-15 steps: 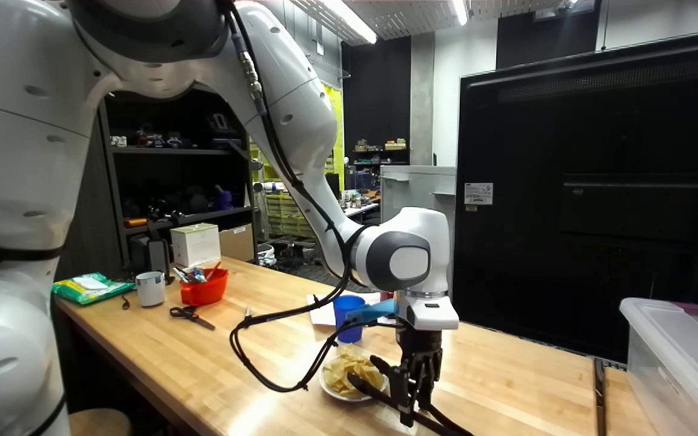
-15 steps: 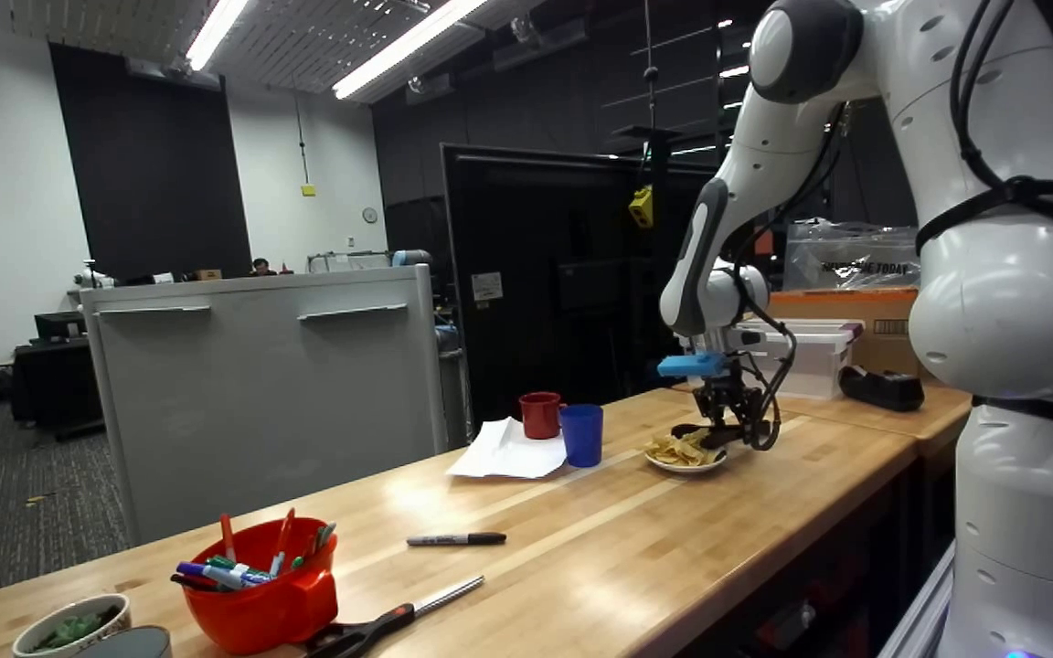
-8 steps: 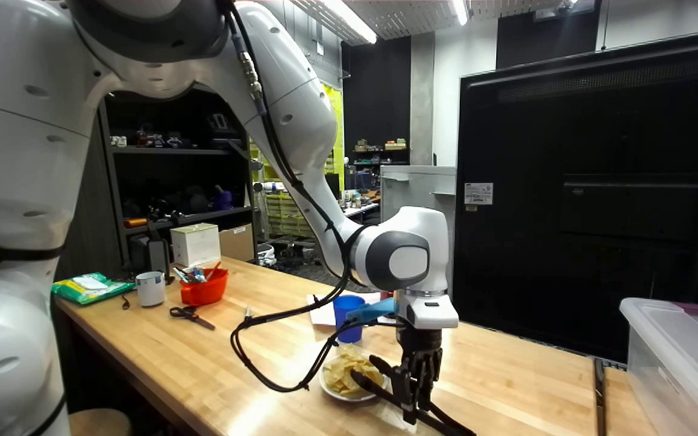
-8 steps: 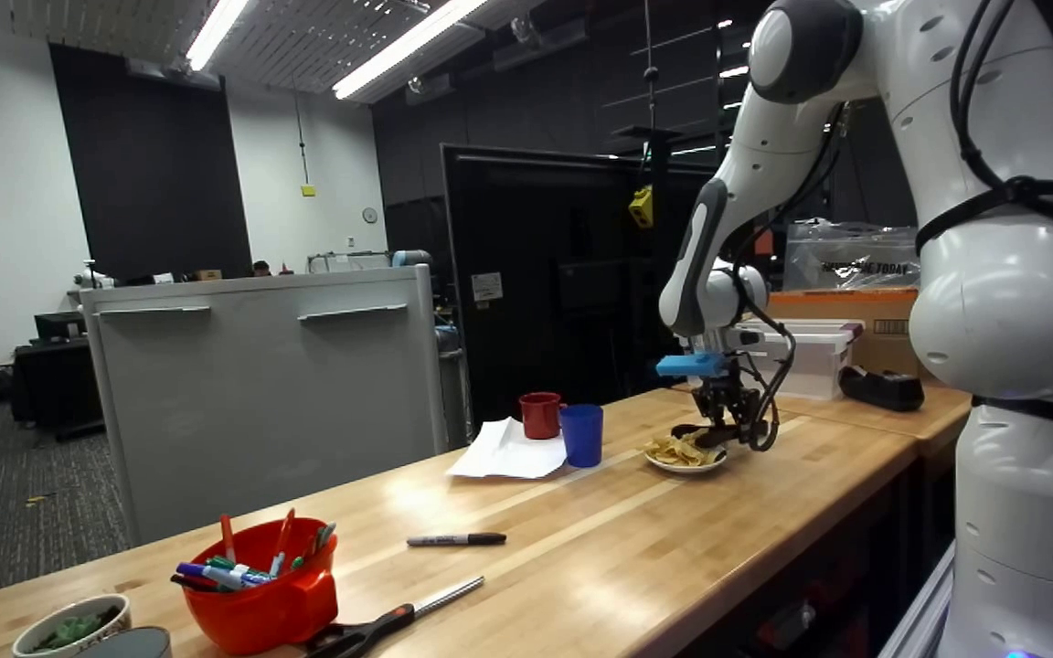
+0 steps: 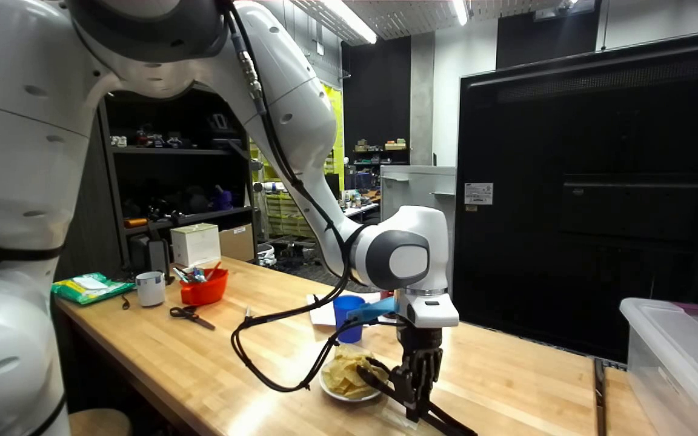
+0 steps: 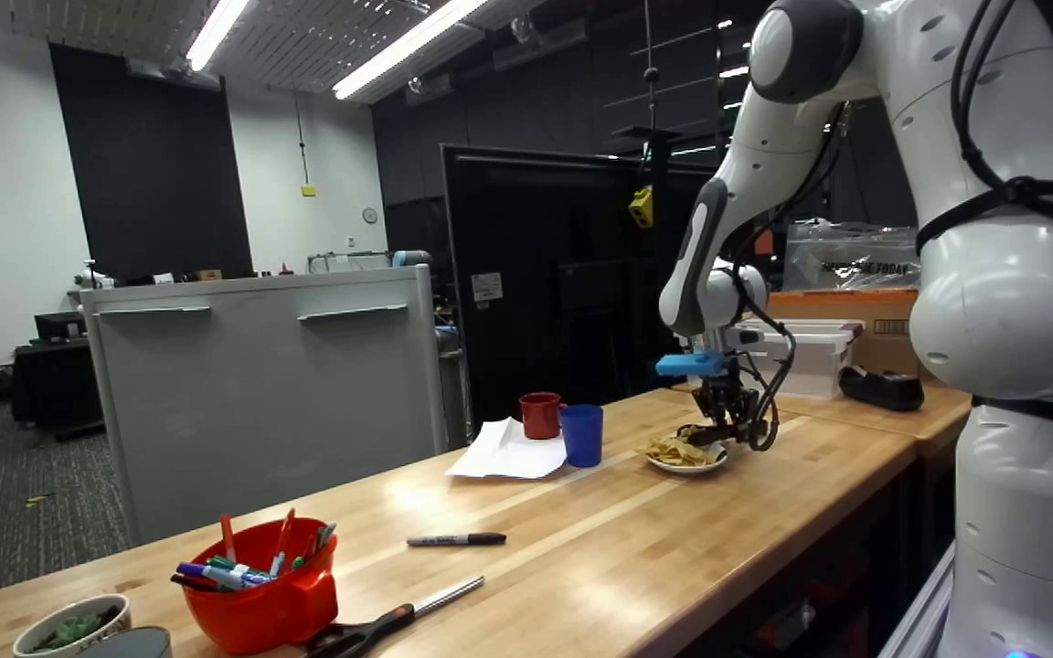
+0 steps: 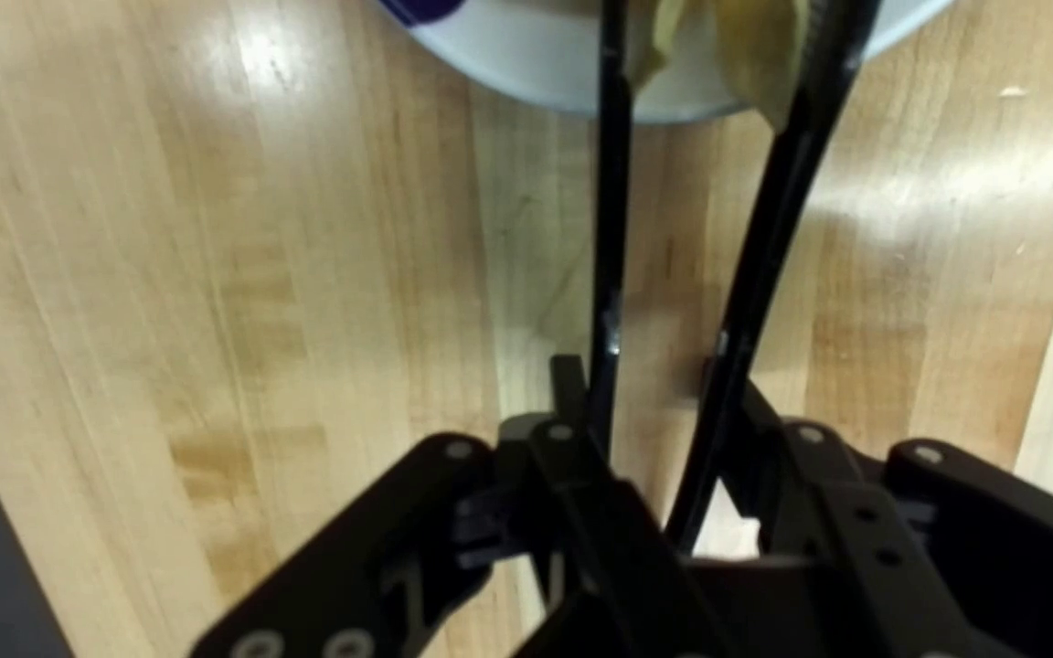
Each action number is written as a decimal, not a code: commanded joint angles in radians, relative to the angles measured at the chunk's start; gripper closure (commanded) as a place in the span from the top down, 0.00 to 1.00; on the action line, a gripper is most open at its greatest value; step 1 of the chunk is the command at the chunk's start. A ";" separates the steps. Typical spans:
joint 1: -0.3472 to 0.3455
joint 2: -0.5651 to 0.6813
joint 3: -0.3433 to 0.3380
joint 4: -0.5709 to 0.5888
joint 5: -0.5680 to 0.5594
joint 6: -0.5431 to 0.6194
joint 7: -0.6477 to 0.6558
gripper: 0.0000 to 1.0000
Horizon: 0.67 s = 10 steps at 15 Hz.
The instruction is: Use the black tongs to get some chips from the white plate
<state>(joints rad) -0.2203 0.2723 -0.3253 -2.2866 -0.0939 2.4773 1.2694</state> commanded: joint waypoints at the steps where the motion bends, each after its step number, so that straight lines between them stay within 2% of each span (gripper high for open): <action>1: 0.027 -0.018 -0.020 -0.022 -0.018 0.014 0.029 0.16; 4: 0.029 -0.020 -0.022 -0.023 -0.024 0.015 0.035 0.10; 10: 0.027 -0.078 -0.046 -0.067 -0.061 0.037 0.044 0.10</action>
<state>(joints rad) -0.2150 0.2702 -0.3343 -2.2900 -0.1094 2.4857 1.2872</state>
